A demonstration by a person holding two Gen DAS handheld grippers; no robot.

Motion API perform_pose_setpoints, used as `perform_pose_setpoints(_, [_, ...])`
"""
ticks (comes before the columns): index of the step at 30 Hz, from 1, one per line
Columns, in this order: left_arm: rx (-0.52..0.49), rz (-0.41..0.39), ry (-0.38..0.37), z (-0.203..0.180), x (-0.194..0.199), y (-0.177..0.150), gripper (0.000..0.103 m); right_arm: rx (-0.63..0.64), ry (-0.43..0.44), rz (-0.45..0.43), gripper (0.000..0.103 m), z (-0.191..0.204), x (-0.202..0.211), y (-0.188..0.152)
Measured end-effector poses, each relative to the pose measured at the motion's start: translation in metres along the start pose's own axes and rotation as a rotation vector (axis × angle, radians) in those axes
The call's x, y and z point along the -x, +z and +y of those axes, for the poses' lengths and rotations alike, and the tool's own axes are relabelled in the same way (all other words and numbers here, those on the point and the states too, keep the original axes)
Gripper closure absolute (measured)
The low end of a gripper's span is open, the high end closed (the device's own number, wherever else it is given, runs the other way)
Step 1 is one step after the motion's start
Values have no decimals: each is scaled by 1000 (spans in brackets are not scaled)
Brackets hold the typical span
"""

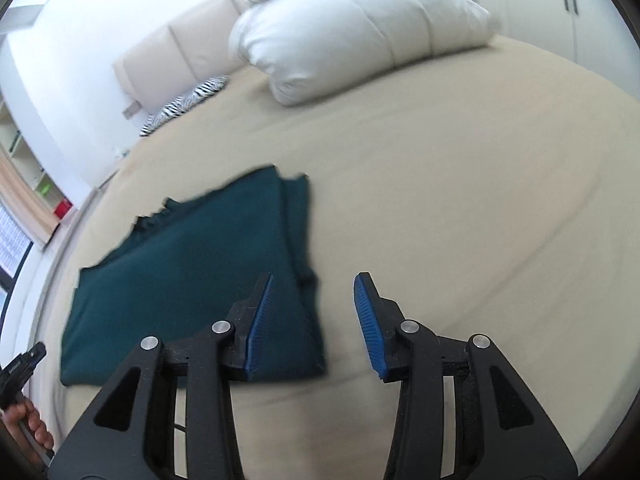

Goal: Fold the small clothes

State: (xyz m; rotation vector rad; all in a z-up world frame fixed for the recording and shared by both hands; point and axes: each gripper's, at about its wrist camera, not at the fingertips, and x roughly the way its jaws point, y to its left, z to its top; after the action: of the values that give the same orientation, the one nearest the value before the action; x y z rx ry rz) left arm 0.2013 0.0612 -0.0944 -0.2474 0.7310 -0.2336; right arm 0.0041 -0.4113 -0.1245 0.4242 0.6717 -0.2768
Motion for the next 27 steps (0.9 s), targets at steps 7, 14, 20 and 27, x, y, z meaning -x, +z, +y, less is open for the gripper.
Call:
perform_pose_setpoints(7, [-127,6,31,-53,-69,17,57,153,249,138,63,102,-101,38])
perform_pose_setpoints(14, [-36,81,52,-10,-129,10,56,25,276,239,69,86,-204,44])
perform_pose_setpoints(20, [-12,67,32,-2,-122,9,60,-166,295,177,100,21,-228,70])
perform_pose_setpoints(27, [78,76,-5,18,-111,8,72,-336,176,55,101,-29,-206,68])
